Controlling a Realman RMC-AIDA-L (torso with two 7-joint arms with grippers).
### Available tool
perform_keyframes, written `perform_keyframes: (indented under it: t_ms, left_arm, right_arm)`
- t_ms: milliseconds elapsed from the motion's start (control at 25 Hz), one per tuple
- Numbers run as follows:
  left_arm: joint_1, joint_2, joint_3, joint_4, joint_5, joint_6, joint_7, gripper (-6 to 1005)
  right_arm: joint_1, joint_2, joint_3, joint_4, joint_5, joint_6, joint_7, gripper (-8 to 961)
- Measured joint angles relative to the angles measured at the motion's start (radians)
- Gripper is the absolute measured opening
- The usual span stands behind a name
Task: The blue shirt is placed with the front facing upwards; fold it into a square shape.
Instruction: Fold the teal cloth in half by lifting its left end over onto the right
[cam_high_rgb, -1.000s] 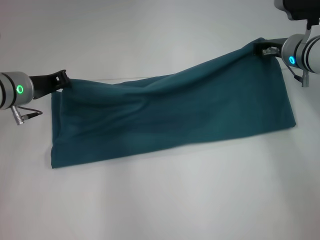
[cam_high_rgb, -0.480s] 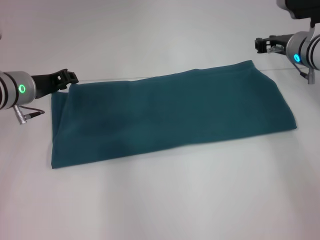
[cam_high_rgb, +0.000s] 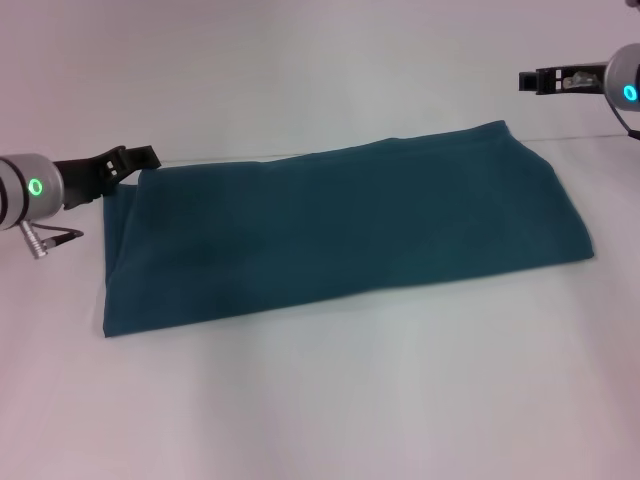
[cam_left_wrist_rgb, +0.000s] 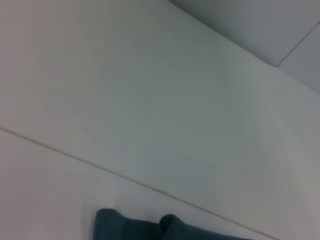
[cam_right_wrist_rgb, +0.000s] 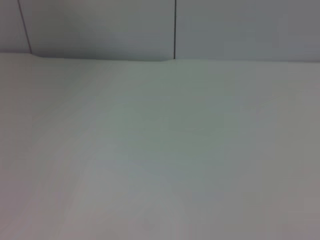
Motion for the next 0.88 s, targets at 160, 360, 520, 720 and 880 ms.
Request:
perform_keyframes:
  t_ms: [160,360,520,720,880]
  left_arm:
    - [0.031,-0.006,0.005,0.042,-0.031,0.040,0.006,737]
    - [0.111,-0.036,0.009,0.172,-0.131,0.158,0.056,786]
    - [0.176,-0.047,0.009,0.235,-0.218,0.259,0.087,785]
    - [0.223,-0.045,0.009,0.241,-0.270,0.356,0.089,784]
    - [0.247,-0.045,0.008,0.243,-0.284,0.401,0.106,783]
  right_arm:
    - [-0.064,0.019,0.037,-0.120,0.015,-0.137,0.000,668]
    - [-0.208,0.054,0.058,-0.335,0.190,-0.361,-0.025,849]
    - [-0.345,0.076,0.066,-0.430,0.449,-0.537,-0.138,893]
    - [-0.456,0.078,0.120,-0.402,0.700,-0.764,-0.252,907]
    - [-0.493,0.071,0.189,-0.355,0.738,-0.918,-0.271,915]
